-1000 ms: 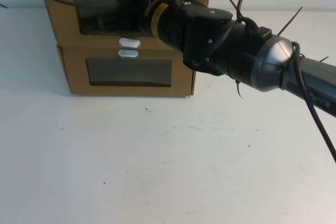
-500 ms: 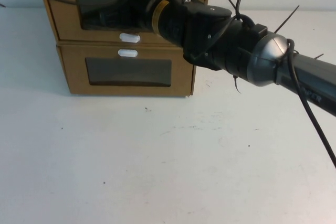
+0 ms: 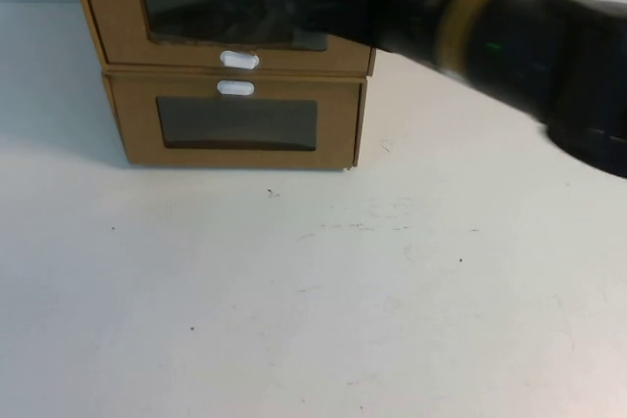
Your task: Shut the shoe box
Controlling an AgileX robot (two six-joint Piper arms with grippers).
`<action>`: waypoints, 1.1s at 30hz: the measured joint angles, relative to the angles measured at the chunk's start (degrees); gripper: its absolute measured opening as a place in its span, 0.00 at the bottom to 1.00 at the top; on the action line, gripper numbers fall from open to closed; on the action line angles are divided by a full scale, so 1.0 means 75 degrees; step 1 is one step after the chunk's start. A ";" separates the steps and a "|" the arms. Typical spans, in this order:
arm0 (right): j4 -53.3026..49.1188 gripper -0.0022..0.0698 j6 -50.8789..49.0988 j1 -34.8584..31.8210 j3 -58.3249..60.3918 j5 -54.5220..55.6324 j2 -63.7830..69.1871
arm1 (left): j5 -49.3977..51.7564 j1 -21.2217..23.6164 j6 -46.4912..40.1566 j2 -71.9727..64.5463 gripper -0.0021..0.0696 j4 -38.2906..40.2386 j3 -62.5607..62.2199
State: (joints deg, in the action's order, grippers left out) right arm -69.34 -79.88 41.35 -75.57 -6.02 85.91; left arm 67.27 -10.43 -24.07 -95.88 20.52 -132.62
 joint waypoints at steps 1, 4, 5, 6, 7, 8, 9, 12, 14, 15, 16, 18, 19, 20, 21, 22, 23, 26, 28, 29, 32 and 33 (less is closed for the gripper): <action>0.0103 0.01 0.0000 0.0000 0.0341 -0.0057 -0.0416 | -0.0074 0.0000 0.0000 0.0256 0.03 0.0000 0.0178; 0.0304 0.01 0.0000 0.0000 0.1322 -0.0253 -0.1575 | -0.0501 0.0000 -0.0036 0.1099 0.03 0.0000 0.0984; 0.0374 0.01 0.0000 0.0000 0.1642 -0.0301 -0.1977 | -0.0754 0.0000 -0.0067 0.1392 0.03 0.0000 0.1391; 0.0414 0.01 0.0000 0.0000 0.1893 -0.0332 -0.2372 | -0.1046 0.0000 -0.0081 0.1797 0.03 0.0000 0.1869; 0.0458 0.01 0.0000 0.0000 0.2208 -0.0370 -0.2757 | -0.1355 0.0000 -0.0112 0.2242 0.03 0.0018 0.2412; 0.0496 0.01 0.0000 0.0000 0.2515 -0.0404 -0.3122 | -0.1604 0.0000 -0.0130 0.2727 0.03 0.0049 0.2896; 0.0527 0.01 0.0000 0.0000 0.2754 -0.0439 -0.3402 | -0.1930 0.0000 -0.0192 0.3243 0.03 0.0128 0.3551; 0.0597 0.01 0.0000 0.0000 0.3529 -0.0521 -0.4231 | -0.2921 0.0000 -0.0594 0.4815 0.03 0.0494 0.5596; 0.0628 0.01 0.0000 0.0000 0.3930 -0.0521 -0.4655 | -0.3653 0.0000 -0.0836 0.5888 0.03 0.0793 0.7162; 0.0624 0.01 0.0015 0.0000 0.4070 -0.0501 -0.4816 | -0.4025 0.0000 -0.0965 0.6491 0.03 0.0936 0.7970; 0.0637 0.01 0.0015 0.0000 0.4224 -0.0483 -0.4936 | -0.4395 0.0000 -0.1120 0.7097 0.03 0.1079 0.8785; 0.0637 0.01 0.0015 0.0000 0.4463 -0.0444 -0.5063 | -0.5047 0.0000 -0.1413 0.8217 0.03 0.1303 1.0234; 0.0656 0.01 0.0015 0.0000 0.4570 -0.0433 -0.5098 | -0.5416 0.0000 -0.1521 0.8838 0.03 0.1356 1.1020; 0.0655 0.01 0.0015 0.0000 0.4657 -0.0389 -0.5098 | -0.5750 0.0000 -0.1586 0.9455 0.03 0.1390 1.1771; 0.0655 0.01 0.0015 0.0000 0.4699 -0.0352 -0.5098 | -0.5973 0.0000 -0.1607 1.0055 0.03 0.1403 1.2327; 0.0655 0.01 0.0015 0.0000 0.4772 -0.0316 -0.5098 | -0.6198 0.0000 -0.1622 1.0637 0.03 0.1410 1.2951; 0.0655 0.01 0.0028 0.0000 0.4796 -0.0266 -0.5098 | -0.6336 0.0000 -0.1637 1.1190 0.03 0.1424 1.3487; 0.0655 0.01 0.0028 0.0000 0.4810 -0.0196 -0.5098 | -0.6479 0.0000 -0.1637 1.2440 0.03 0.1469 1.4587; 0.0655 0.01 0.0046 0.0000 0.4810 -0.0180 -0.5098 | -0.6567 0.0000 -0.1637 1.2813 0.03 0.1486 1.5171; 0.0655 0.01 0.0079 0.0000 0.4810 -0.0180 -0.5098 | -0.6583 0.0000 -0.1637 1.2863 0.03 0.1486 1.5439; 0.0655 0.01 0.0126 0.0000 0.4810 -0.0148 -0.5098 | -0.6715 0.0000 -0.1409 1.2881 0.03 0.1497 1.6129; 0.0655 0.01 0.0126 0.0000 0.4810 -0.0148 -0.5098 | -0.6773 0.0000 -0.1276 1.2881 0.03 0.1497 1.6317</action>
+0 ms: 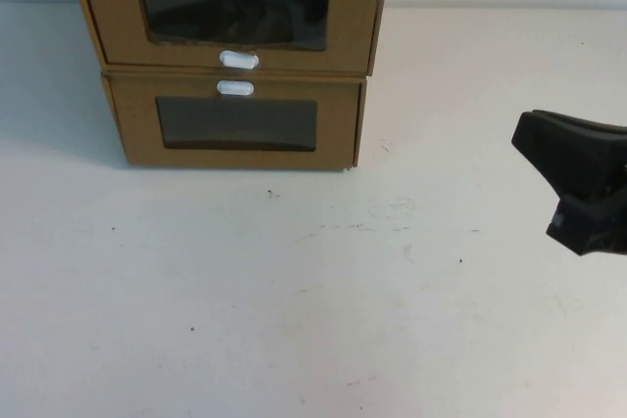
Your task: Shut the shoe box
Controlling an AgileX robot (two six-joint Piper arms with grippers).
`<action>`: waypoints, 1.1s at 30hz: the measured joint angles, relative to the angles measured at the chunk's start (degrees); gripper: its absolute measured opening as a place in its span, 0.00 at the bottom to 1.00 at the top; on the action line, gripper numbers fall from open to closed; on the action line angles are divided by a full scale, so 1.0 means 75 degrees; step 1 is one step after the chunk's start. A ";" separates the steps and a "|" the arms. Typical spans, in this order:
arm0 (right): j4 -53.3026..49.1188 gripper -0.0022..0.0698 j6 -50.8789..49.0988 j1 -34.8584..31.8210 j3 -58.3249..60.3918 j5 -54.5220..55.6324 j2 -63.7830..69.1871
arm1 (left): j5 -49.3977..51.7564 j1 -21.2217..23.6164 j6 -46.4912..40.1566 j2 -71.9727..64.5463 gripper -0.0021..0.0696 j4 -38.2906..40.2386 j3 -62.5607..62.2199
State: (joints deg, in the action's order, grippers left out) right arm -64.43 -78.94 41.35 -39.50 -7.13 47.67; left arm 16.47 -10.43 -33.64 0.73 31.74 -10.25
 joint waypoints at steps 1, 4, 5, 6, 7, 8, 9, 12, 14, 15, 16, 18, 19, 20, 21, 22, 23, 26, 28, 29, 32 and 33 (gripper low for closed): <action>0.0000 0.01 0.0000 0.0000 0.0018 0.0000 0.0000 | -0.0106 0.0000 0.0103 0.0000 0.03 0.0000 0.0235; 0.0000 0.01 0.0011 0.0000 0.0109 0.0052 0.0000 | -0.0507 0.0000 0.0208 0.0000 0.03 0.0019 0.0916; 0.0000 0.01 0.0011 0.0000 0.0156 0.0052 0.0000 | -0.0693 0.0000 0.0226 0.0000 0.03 0.0033 0.1134; 0.0000 0.01 0.0011 0.0000 0.0185 0.0052 0.0000 | -0.0854 0.0000 0.0229 0.0000 0.03 0.0029 0.1298; 0.0000 0.01 0.0011 0.0000 0.0216 0.0052 0.0000 | -0.1024 0.0000 0.0244 0.0000 0.03 0.0029 0.1446; 0.0000 0.01 0.0011 0.0000 0.0269 0.0052 0.0000 | -0.1093 0.0000 0.0248 0.0000 0.03 0.0029 0.1519; 0.0000 0.01 0.0011 0.0000 0.0307 0.0063 0.0000 | -0.1141 0.0000 0.0265 0.0000 0.03 0.0029 0.1535; 0.0000 0.01 0.0011 0.0000 0.0363 0.0084 0.0000 | -0.1128 0.0000 0.0265 0.0000 0.03 0.0036 0.1564; 0.0000 0.01 0.0011 0.0000 0.0376 0.0134 0.0000 | -0.1092 0.0000 0.0265 0.0000 0.03 0.0049 0.1564; 0.0000 0.01 0.0011 0.0000 0.0376 0.0177 0.0000 | -0.1075 0.0000 0.0265 0.0000 0.03 0.0049 0.1564; 0.0000 0.01 0.0011 0.0000 0.0376 0.0214 0.0000 | -0.1066 0.0000 0.0265 0.0000 0.03 0.0049 0.1564; -0.0029 0.01 0.0011 0.0000 0.0376 0.0312 0.0000 | -0.1045 0.0000 0.0265 0.0000 0.03 0.0049 0.1564; -0.0029 0.01 0.0011 0.0000 0.0376 0.0377 0.0000 | -0.1045 0.0000 0.0265 0.0000 0.03 0.0049 0.1564; -0.0029 0.01 0.0011 0.0000 0.0376 0.0452 0.0000 | -0.1045 0.0000 0.0265 0.0000 0.03 0.0049 0.1564; -0.0047 0.01 0.0011 0.0000 0.0376 0.0523 0.0000 | -0.1045 0.0000 0.0265 0.0000 0.03 0.0049 0.1564; -0.0062 0.01 0.0011 0.0000 0.0376 0.0616 0.0000 | -0.1038 0.0000 0.0283 0.0000 0.03 0.0049 0.1564; -0.0062 0.01 0.0011 0.0000 0.0376 0.0717 0.0000 | -0.1038 0.0000 0.0283 0.0000 0.03 0.0049 0.1564; -0.0233 0.01 0.0011 0.0000 0.0376 0.0896 0.0000 | -0.1038 0.0000 0.0283 0.0000 0.03 0.0049 0.1564; -0.0461 0.01 0.0011 0.0000 0.0376 0.0854 0.0000 | -0.1038 0.0000 0.0297 0.0000 0.03 0.0049 0.1564; -0.0586 0.01 0.0011 0.0000 0.0376 0.0825 0.0000 | -0.1038 0.0000 0.0297 0.0000 0.03 0.0049 0.1564; -0.0866 0.01 0.0011 0.0000 0.0376 0.0797 0.0000 | -0.1038 0.0000 0.0297 0.0000 0.03 0.0049 0.1564; -0.0948 0.01 0.0011 0.0000 0.0376 0.0723 -0.0016 | -0.1038 0.0000 0.0297 0.0000 0.03 0.0049 0.1564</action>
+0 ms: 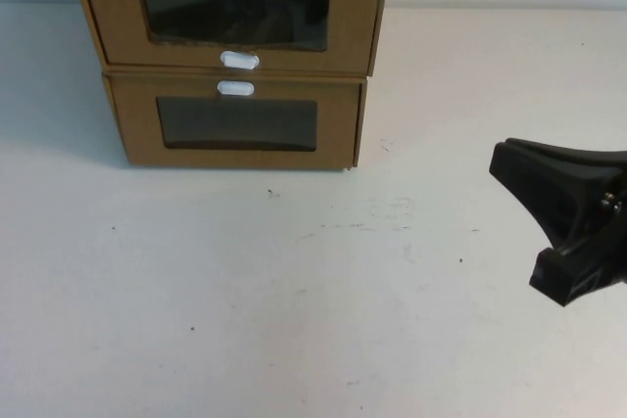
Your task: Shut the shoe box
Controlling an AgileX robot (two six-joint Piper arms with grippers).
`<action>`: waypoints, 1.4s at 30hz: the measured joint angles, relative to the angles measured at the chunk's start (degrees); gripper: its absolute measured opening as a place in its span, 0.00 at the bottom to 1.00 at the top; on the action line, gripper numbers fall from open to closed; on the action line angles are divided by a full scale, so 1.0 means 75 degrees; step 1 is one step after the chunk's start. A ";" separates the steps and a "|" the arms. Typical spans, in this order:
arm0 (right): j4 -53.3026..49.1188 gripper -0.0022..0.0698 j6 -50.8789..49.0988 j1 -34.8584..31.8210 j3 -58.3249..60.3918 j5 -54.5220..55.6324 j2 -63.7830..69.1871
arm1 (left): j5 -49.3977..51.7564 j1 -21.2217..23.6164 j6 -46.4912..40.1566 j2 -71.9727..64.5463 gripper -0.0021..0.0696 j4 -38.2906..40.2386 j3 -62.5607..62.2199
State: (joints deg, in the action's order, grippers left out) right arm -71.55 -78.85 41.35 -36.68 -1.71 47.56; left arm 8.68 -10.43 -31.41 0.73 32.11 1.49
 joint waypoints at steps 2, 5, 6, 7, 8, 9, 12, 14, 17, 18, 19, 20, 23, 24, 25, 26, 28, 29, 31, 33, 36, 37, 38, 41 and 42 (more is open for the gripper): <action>-0.0088 0.01 0.0000 0.0000 0.0000 -0.0238 -0.0074 | 0.0000 0.0000 0.0000 0.0000 0.03 0.0000 0.0000; -0.0137 0.01 0.0000 -0.0231 0.0021 -0.0655 -0.0218 | 0.0000 0.0000 0.0000 0.0000 0.03 0.0000 0.0000; -0.0163 0.01 0.0005 -0.0403 0.0099 -0.0673 -0.0291 | 0.0000 0.0000 0.0000 0.0000 0.03 0.0000 0.0000; -0.0211 0.01 0.0019 -0.0685 0.0222 -0.0630 -0.0415 | 0.0000 0.0000 0.0000 0.0000 0.03 0.0000 0.0000; -0.0279 0.01 0.0018 -0.1030 0.0400 -0.0498 -0.0585 | 0.0000 0.0000 0.0000 0.0000 0.03 0.0000 0.0000; -0.0333 0.01 0.0018 -0.1424 0.0586 -0.0327 -0.0812 | 0.0000 0.0000 0.0000 0.0000 0.03 0.0000 0.0000; -0.0418 0.01 -0.0020 -0.2607 0.1460 0.0013 -0.1742 | 0.0000 0.0000 0.0000 0.0000 0.03 0.0000 0.0000; -0.0437 0.01 -0.0085 -0.3357 0.2161 0.0051 -0.2553 | 0.0000 0.0000 0.0000 0.0000 0.03 0.0000 0.0000; -0.0455 0.01 -0.0139 -0.4105 0.3061 0.0051 -0.3626 | 0.0000 0.0000 0.0000 0.0000 0.03 0.0000 0.0000; -0.0478 0.01 -0.0140 -0.4258 0.3287 0.0051 -0.3981 | 0.0000 0.0000 0.0000 0.0000 0.03 0.0000 0.0000; -0.0475 0.01 -0.0140 -0.4362 0.3444 0.0051 -0.4335 | 0.0000 0.0000 0.0000 0.0000 0.03 0.0000 0.0000; -0.0475 0.01 -0.0140 -0.4410 0.3614 0.0035 -0.4681 | 0.0000 0.0000 0.0000 0.0000 0.03 0.0000 0.0000; -0.0481 0.01 -0.0140 -0.4462 0.3983 0.0002 -0.5613 | 0.0000 0.0000 0.0000 0.0000 0.03 0.0000 0.0000; -0.0481 0.01 -0.0140 -0.4479 0.4100 -0.0011 -0.5914 | 0.0000 0.0000 0.0000 0.0000 0.03 0.0000 0.0000; -0.0481 0.01 -0.0140 -0.4479 0.4192 -0.0011 -0.6122 | 0.0000 0.0000 0.0000 0.0000 0.03 0.0000 0.0000; -0.0481 0.01 -0.0140 -0.4479 0.4292 -0.0028 -0.6291 | 0.0000 0.0000 0.0000 0.0000 0.03 0.0000 0.0000; -0.0481 0.01 -0.0140 -0.4479 0.4435 -0.0085 -0.6391 | 0.0000 0.0000 0.0000 0.0000 0.03 0.0000 0.0000; -0.0481 0.01 -0.0140 -0.4479 0.4476 -0.0102 -0.6403 | 0.0000 0.0000 0.0000 0.0000 0.03 0.0000 0.0000; -0.0481 0.01 -0.0140 -0.4479 0.4500 -0.0102 -0.6403 | 0.0000 0.0000 0.0000 0.0000 0.03 0.0000 0.0000; -0.0481 0.01 -0.0140 -0.4479 0.4500 -0.0087 -0.6403 | 0.0000 0.0000 0.0000 0.0000 0.03 0.0000 0.0000; -0.0481 0.01 -0.0140 -0.4479 0.4500 -0.0044 -0.6403 | 0.0000 0.0000 0.0000 0.0000 0.03 0.0000 0.0000; -0.0481 0.01 -0.0140 -0.4479 0.4500 -0.0044 -0.6403 | 0.0000 0.0000 0.0000 0.0000 0.03 0.0000 0.0000; -0.0435 0.01 -0.0140 -0.4479 0.4500 -0.0038 -0.6403 | 0.0000 0.0000 0.0000 0.0000 0.03 0.0000 0.0000; 0.0782 0.01 0.0880 -0.4479 0.4500 -0.0038 -0.6403 | 0.0011 0.0000 0.0000 0.0000 0.03 0.0000 0.0000; 0.1684 0.01 0.1774 -0.4479 0.4500 -0.0059 -0.6403 | 0.0011 0.0000 0.0000 0.0000 0.03 0.0000 0.0000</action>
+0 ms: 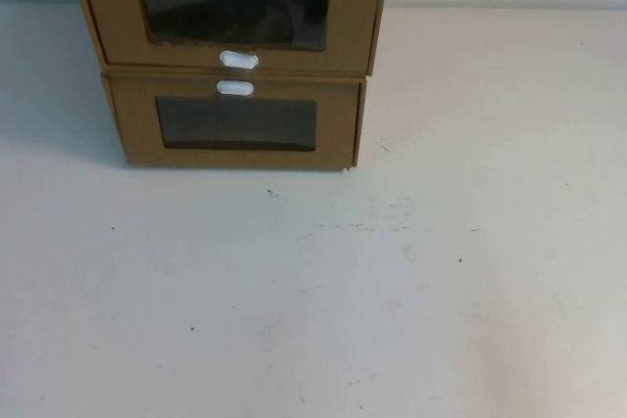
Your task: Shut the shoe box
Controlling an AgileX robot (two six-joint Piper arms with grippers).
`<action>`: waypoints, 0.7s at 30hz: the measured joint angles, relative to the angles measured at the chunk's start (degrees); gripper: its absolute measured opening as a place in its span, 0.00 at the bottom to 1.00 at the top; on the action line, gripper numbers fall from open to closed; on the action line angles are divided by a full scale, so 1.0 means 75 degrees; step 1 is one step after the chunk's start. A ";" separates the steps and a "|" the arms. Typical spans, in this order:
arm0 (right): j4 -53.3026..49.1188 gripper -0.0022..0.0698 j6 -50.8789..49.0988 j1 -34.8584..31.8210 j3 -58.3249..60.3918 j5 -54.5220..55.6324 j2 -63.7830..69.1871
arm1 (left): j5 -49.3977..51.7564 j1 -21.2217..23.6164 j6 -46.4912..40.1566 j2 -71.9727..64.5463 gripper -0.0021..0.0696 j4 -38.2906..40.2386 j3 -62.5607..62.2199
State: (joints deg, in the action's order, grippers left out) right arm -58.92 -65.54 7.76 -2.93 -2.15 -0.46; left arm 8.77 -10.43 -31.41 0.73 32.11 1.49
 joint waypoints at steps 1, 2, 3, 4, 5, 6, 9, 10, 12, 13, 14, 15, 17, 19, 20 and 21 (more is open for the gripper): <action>0.1123 0.01 0.1134 0.0000 0.0000 -0.0072 0.0000 | 0.0000 0.0000 0.0000 0.0000 0.03 0.0000 0.0000; 0.2127 0.01 0.2416 0.0000 0.0000 -0.0173 0.0000 | 0.0000 0.0000 0.0000 0.0000 0.03 0.0000 0.0000; 0.3404 0.01 0.3747 0.0000 0.0000 -0.0310 0.0000 | 0.0000 0.0000 0.0000 0.0000 0.03 0.0000 0.0000; 0.4648 0.01 0.5033 0.0000 0.0000 -0.0475 0.0000 | 0.0000 0.0000 0.0000 0.0000 0.03 0.0000 0.0000; 0.5788 0.01 0.6209 0.0000 0.0000 -0.0664 0.0000 | 0.0000 0.0000 0.0000 0.0000 0.03 0.0000 0.0000; 0.6577 0.01 0.7059 0.0000 0.0000 -0.0821 0.0000 | 0.0000 0.0000 0.0000 0.0000 0.03 0.0000 0.0000; 0.8411 0.01 0.8992 0.0000 0.0026 -0.1220 0.0000 | 0.0000 0.0000 0.0000 0.0000 0.03 0.0000 0.0000; 0.8669 0.01 0.9292 0.0000 0.0062 -0.1239 0.0000 | 0.0000 0.0000 0.0000 0.0000 0.03 0.0000 0.0000; 0.8909 0.01 0.9621 0.0000 0.0150 -0.1138 0.0000 | 0.0000 0.0000 0.0000 0.0000 0.03 0.0000 0.0000; 0.8979 0.01 0.9694 0.0000 0.0241 -0.0988 0.0000 | 0.0000 0.0000 0.0000 0.0000 0.03 0.0000 0.0000; 0.9028 0.01 0.9761 0.0000 0.0362 -0.0818 0.0000 | 0.0000 0.0000 0.0000 0.0000 0.03 0.0000 0.0000; 0.9101 0.01 0.9793 0.0000 0.0454 -0.0729 0.0000 | 0.0000 0.0000 0.0000 0.0000 0.03 0.0000 0.0000; 0.9277 0.01 0.9810 0.0000 0.0572 -0.0646 0.0000 | 0.0000 0.0000 0.0000 0.0000 0.03 0.0000 0.0000; 0.9315 0.01 0.9827 0.0000 0.0604 -0.0664 0.0000 | 0.0000 0.0000 0.0000 0.0000 0.03 0.0000 0.0000; 0.9315 0.01 0.9863 0.0000 0.0603 -0.0683 0.0000 | 0.0000 0.0000 0.0000 0.0000 0.03 0.0000 0.0000; 0.9315 0.01 0.9937 0.0000 0.0603 -0.0727 0.0000 | 0.0000 0.0000 0.0000 0.0000 0.03 0.0000 0.0000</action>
State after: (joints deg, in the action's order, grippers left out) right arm 10.95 8.98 7.76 1.59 -7.60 -0.46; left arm 8.77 -10.43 -31.41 0.73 32.11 1.49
